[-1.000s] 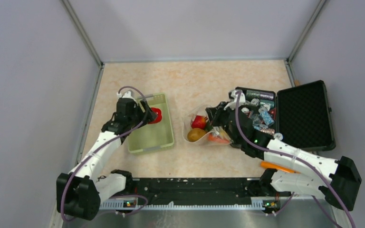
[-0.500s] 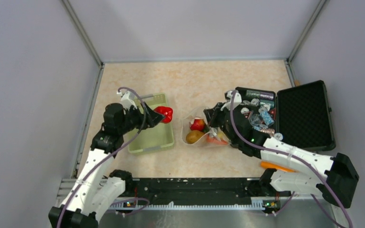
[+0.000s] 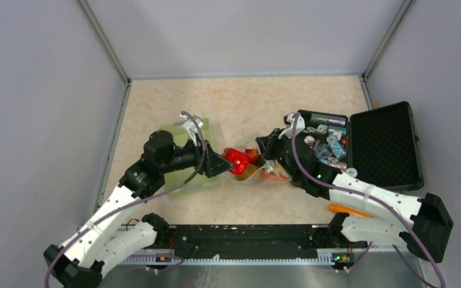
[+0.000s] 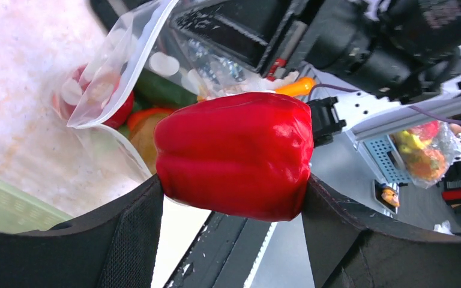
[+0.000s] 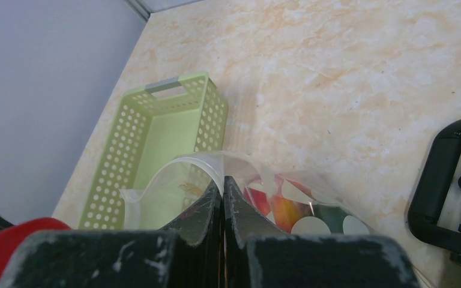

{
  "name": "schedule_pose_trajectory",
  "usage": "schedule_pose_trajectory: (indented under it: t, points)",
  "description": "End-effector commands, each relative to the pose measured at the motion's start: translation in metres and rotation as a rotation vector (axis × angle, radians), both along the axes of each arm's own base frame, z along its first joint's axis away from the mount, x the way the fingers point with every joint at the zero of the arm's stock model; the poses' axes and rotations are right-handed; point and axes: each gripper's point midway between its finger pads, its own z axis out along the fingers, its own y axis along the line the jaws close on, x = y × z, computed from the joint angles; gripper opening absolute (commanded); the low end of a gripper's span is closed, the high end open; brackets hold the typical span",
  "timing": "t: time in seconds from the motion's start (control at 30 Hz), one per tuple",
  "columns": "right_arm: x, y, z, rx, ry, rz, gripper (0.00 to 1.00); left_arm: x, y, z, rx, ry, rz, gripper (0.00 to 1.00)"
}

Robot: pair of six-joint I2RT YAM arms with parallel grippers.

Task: Place the food in the zip-top bag and seal the zipper
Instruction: Place the fake fruit in the zipper food storage bag.

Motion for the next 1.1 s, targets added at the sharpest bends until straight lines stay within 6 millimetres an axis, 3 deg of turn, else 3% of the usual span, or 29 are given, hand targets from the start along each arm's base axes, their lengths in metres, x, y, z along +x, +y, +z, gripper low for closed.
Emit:
schedule_pose_trajectory:
  t: [0.0, 0.2, 0.37, 0.6, 0.8, 0.93, 1.07]
  points:
    - [0.003, 0.008, 0.035, 0.077, -0.048, 0.018, 0.0, 0.027, -0.011, -0.014, 0.028, 0.01, 0.127, 0.57]
    - [0.0, 0.005, 0.039, 0.077, -0.059, 0.025, 0.0, 0.033, -0.036, -0.003, 0.021, 0.005, 0.098, 0.59]
    - [0.0, 0.005, 0.039, 0.075, -0.059, 0.025, 0.0, 0.031, -0.057, -0.01, 0.062, 0.056, 0.032, 0.61]
    - [0.0, 0.003, 0.037, 0.073, -0.057, 0.019, 0.0, 0.044, -0.051, -0.027, 0.166, 0.057, 0.141, 0.68]
    - [0.0, 0.003, 0.037, 0.072, -0.059, 0.019, 0.0, 0.047, -0.044, -0.02, 0.212, 0.027, 0.178, 0.83]
    - [0.0, 0.001, 0.037, 0.073, -0.06, 0.012, 0.0, 0.033, -0.047, -0.004, 0.195, 0.012, 0.103, 0.97]
    - [0.0, 0.002, 0.038, 0.082, -0.067, 0.017, 0.0, 0.035, -0.042, -0.006, 0.22, 0.006, 0.134, 0.95]
